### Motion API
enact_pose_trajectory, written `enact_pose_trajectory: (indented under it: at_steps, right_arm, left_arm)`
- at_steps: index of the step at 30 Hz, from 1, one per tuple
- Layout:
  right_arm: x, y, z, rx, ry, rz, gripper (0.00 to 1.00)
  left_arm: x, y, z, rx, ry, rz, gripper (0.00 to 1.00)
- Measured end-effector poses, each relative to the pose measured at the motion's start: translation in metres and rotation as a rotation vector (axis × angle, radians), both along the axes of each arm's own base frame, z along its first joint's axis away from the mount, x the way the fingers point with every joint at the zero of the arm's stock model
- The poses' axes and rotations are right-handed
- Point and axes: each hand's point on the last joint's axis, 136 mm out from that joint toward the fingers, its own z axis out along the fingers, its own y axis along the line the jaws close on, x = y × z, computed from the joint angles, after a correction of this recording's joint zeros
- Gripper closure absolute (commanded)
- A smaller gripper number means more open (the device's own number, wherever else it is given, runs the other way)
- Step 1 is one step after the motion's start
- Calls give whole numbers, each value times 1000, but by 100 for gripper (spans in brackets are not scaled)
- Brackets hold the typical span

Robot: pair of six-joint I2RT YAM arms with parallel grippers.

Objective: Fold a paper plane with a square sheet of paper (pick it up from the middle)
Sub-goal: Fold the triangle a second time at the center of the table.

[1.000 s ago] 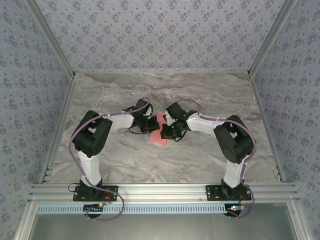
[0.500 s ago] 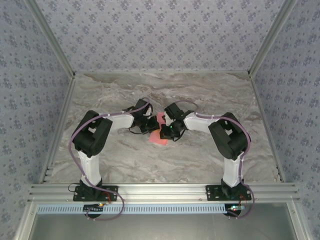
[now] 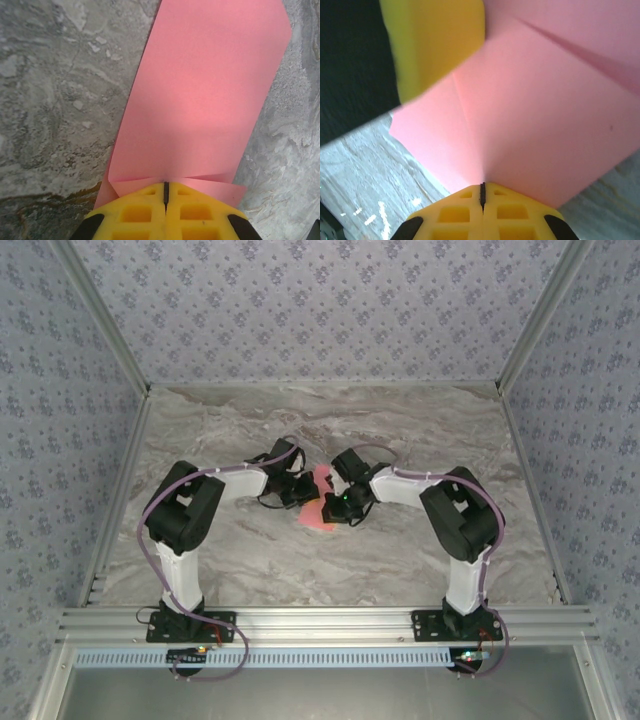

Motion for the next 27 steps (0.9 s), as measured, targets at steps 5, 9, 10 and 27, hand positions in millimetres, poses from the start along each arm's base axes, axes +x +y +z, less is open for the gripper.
enact_pose_trajectory:
  at_steps: [5,9,10,27]
  right_arm:
    - [-12,-7,0,-18,35,14,100]
    - [-18,-10,-1,-23,60,20,100]
    - [-19,-10,-1,-24,62,21,100]
    - [1,-4,34,48,-67,10,100]
  left_arm:
    - [0,0,0,-4,2,4,98]
    - [0,-1,0,-6,3,3,98]
    - [0,-1,0,-6,3,3,98]
    - [0,-2,1,-16,2,4,98]
